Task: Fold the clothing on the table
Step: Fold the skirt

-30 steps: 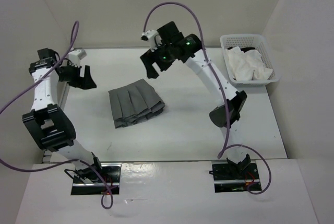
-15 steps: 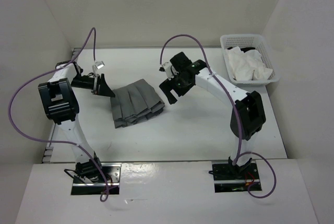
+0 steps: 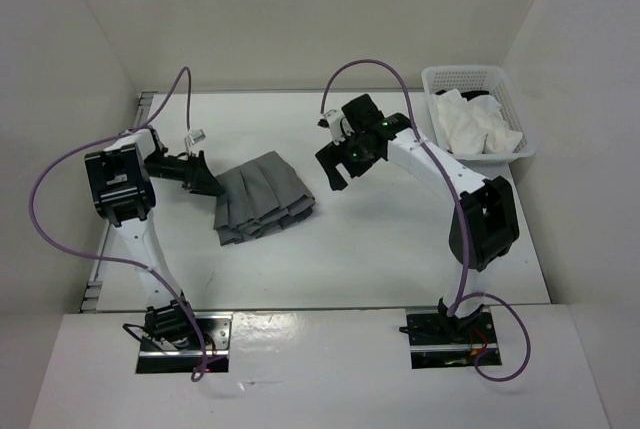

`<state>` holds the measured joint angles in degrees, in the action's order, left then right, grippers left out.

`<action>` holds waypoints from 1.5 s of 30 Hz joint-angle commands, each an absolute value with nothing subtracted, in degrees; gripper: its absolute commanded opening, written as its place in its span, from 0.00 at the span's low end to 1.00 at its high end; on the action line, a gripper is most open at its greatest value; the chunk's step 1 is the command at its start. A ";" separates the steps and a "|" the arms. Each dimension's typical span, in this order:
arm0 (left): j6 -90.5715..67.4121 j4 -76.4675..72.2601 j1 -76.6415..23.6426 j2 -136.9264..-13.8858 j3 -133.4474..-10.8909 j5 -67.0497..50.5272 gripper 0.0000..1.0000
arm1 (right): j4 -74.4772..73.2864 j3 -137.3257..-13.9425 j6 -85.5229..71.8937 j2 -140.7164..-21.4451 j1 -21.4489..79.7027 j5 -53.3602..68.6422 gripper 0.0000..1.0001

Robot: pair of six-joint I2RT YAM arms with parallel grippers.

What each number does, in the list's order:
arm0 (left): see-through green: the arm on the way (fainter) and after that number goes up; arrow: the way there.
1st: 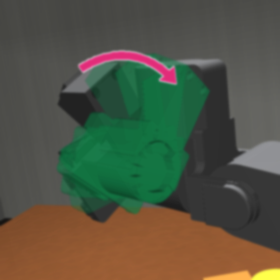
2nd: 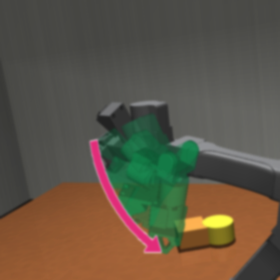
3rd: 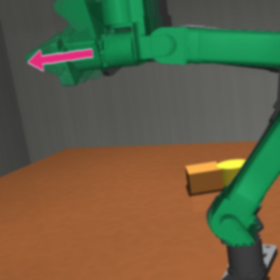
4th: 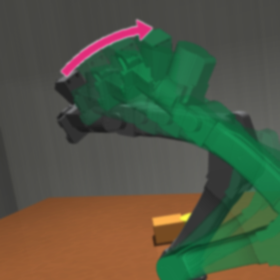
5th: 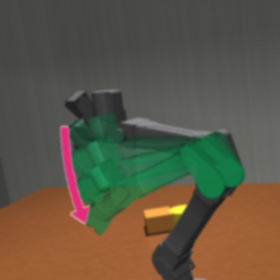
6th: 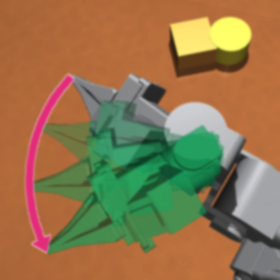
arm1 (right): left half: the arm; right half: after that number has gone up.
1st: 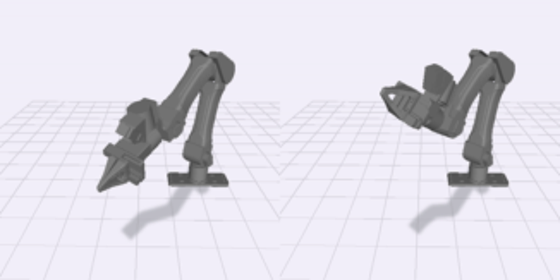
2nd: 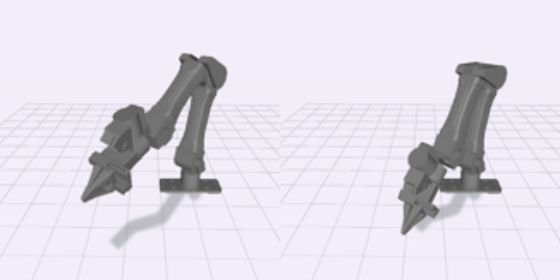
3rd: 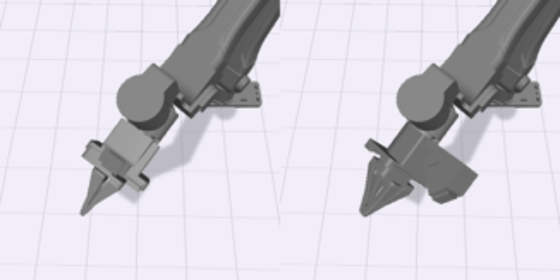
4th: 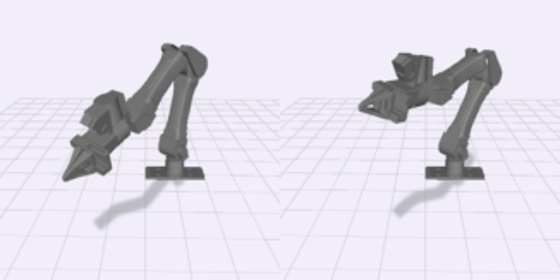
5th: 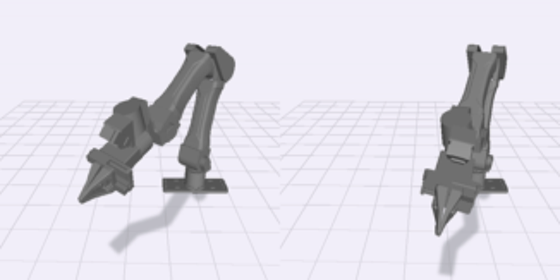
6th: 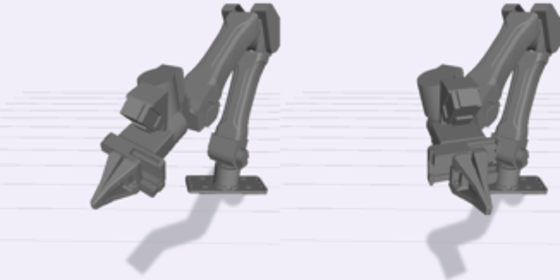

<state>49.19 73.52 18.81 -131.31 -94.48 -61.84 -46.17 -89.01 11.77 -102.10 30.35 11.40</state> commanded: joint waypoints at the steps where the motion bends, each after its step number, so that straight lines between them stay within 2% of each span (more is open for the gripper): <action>1: 48.54 74.44 20.13 -122.20 -95.01 -62.15 0.91 | -43.86 -89.47 12.66 -97.74 30.06 12.13 0.98; 5: 38.87 74.44 20.13 -104.03 -99.13 -56.80 0.99 | -43.86 -89.47 12.66 -91.33 26.47 12.13 0.98; 8: 26.32 70.35 21.61 -92.69 -103.18 -51.44 0.99 | -41.76 -85.19 11.43 -84.22 20.43 12.13 0.98; 9: 21.84 67.88 22.32 -89.68 -103.18 -45.93 0.99 | -40.62 -83.60 10.12 -82.20 18.56 12.13 0.98; 13: 9.42 57.32 26.10 -75.09 -91.79 -35.61 0.99 | -37.10 -75.60 7.39 -72.36 9.77 8.09 0.98; 15: 6.43 52.57 26.10 -67.87 -81.63 -32.71 0.99 | -38.05 -72.17 6.60 -71.63 5.65 6.51 0.98; 19: 5.89 49.66 26.63 -60.14 -69.80 -29.01 0.99 | -40.43 -65.07 5.89 -71.11 1.15 5.63 0.98; 25: 6.94 44.65 26.63 -54.84 -61.36 -26.63 0.99 | -37.63 -62.58 5.09 -66.28 1.14 -0.35 1.00; 29: 8.26 44.13 27.16 -56.24 -60.83 -28.13 0.99 | -34.72 -59.68 4.57 -64.34 1.14 -9.90 1.00; 31: 8.26 43.59 27.16 -56.95 -60.82 -25.06 0.99 | -34.72 -59.68 4.04 -64.95 1.14 -11.59 1.00; 45: 7.73 43.07 27.16 -56.43 -60.82 -25.58 0.99 | -33.13 -58.54 3.52 -62.84 1.14 -13.18 1.00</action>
<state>8.58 44.80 26.83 -57.56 -60.45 -25.26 -36.45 -59.05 4.27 -64.42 1.32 -11.94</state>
